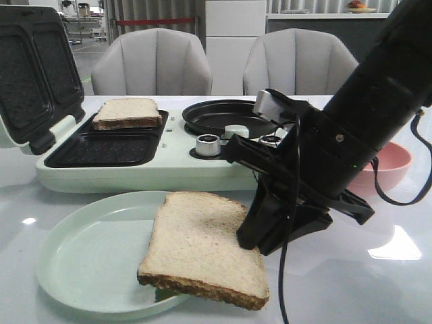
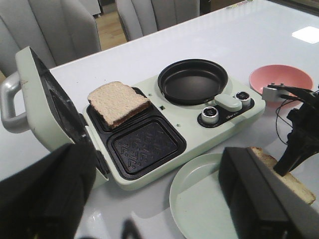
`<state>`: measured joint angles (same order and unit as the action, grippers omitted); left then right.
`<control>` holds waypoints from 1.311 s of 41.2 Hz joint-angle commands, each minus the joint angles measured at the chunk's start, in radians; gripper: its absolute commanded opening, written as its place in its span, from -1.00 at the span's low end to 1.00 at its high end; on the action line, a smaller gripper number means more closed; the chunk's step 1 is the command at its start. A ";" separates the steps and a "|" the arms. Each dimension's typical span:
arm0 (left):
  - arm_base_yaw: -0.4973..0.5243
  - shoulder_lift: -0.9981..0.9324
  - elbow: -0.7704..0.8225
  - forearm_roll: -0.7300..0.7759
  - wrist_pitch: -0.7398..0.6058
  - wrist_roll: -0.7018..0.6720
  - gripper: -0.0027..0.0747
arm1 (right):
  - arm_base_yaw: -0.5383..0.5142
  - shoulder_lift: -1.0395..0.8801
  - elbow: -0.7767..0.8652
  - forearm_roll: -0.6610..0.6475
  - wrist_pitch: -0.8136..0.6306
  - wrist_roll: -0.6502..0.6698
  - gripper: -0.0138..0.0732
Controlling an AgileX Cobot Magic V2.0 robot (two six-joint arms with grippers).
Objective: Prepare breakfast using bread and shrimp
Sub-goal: 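Grasp the remaining bread slice on the plate with the right gripper, then place the bread slice on the nearer grill plate and release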
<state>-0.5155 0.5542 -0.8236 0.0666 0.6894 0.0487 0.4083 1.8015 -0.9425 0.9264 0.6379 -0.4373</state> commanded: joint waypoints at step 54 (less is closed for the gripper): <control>-0.005 0.002 -0.028 0.004 -0.087 -0.013 0.53 | -0.002 -0.313 -0.049 0.042 0.008 -0.055 -0.74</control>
<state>-0.5155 0.5542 -0.8236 0.0666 0.6871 0.0487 0.4083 1.5446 -0.9464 0.9264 0.6452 -0.4778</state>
